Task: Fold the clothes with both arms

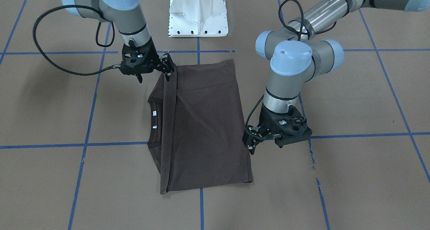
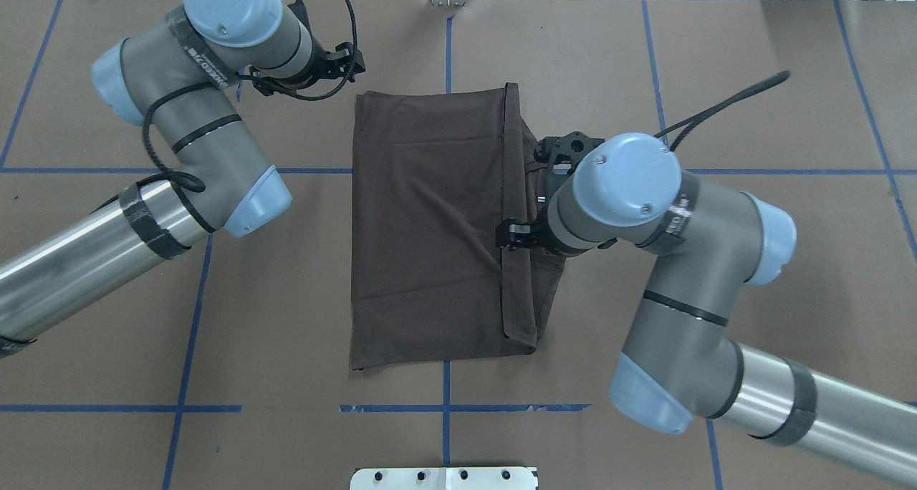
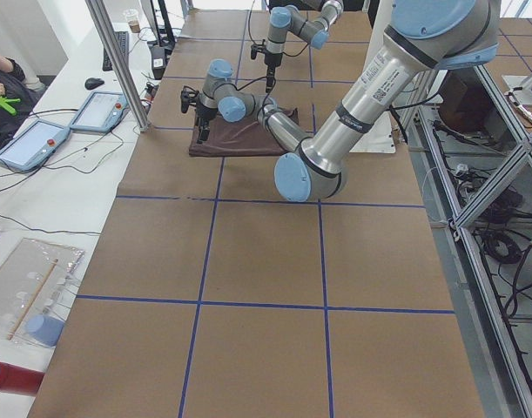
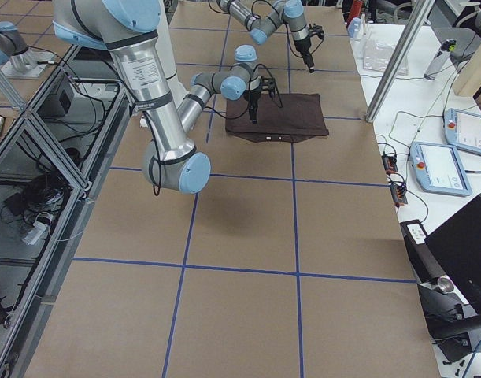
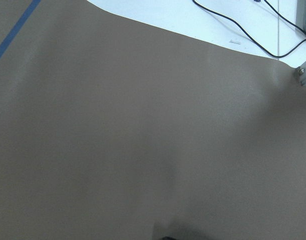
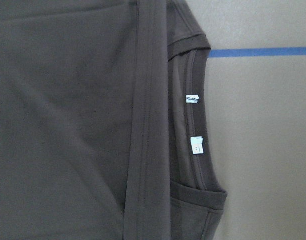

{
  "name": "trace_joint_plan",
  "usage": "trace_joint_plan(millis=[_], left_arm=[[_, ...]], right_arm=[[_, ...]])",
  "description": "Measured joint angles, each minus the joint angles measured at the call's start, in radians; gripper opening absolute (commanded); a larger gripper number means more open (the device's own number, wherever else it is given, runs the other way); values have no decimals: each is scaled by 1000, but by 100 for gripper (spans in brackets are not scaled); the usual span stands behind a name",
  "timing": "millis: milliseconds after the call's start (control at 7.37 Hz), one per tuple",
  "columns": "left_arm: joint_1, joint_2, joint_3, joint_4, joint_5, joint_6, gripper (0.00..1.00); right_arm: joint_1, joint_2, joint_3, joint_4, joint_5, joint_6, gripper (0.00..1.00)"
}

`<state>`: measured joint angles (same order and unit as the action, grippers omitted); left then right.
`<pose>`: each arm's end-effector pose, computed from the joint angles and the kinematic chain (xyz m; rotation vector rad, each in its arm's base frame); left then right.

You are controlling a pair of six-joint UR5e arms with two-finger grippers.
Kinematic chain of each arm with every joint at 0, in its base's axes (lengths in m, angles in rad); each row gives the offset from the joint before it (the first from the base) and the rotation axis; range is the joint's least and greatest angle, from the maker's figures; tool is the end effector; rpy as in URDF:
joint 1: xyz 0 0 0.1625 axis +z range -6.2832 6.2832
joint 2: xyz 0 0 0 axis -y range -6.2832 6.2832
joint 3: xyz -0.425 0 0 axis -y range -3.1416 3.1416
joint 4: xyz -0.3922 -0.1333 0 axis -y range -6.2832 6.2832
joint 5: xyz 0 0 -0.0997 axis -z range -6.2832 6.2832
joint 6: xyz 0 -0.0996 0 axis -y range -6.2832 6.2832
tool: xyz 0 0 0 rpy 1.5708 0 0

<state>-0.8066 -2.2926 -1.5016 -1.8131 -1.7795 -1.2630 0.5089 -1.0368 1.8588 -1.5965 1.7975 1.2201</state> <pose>0.4244 -0.6056 0.2265 0.3081 0.8646 -0.3702 -0.4895 -0.4001 0.2377 0.1353 -0.8099 0.0590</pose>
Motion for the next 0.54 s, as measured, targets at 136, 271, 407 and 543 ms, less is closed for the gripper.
trace_joint_plan(millis=[136,271,407,543], left_arm=[[0,31,-71,30,-23,4,100],[0,51,-106,41,-35,5,100],[0,60,-119,43,-41,5,100],[0,64,-123,43,-43,5,100]], right_arm=[[-38,36,-54,-28,-6,-8,100],[-72,57,-87,-49,-7,-10,100],[-96,80,-110,-81,-5,-13,100],[-107,98,-131,-106,-4,-19,100]])
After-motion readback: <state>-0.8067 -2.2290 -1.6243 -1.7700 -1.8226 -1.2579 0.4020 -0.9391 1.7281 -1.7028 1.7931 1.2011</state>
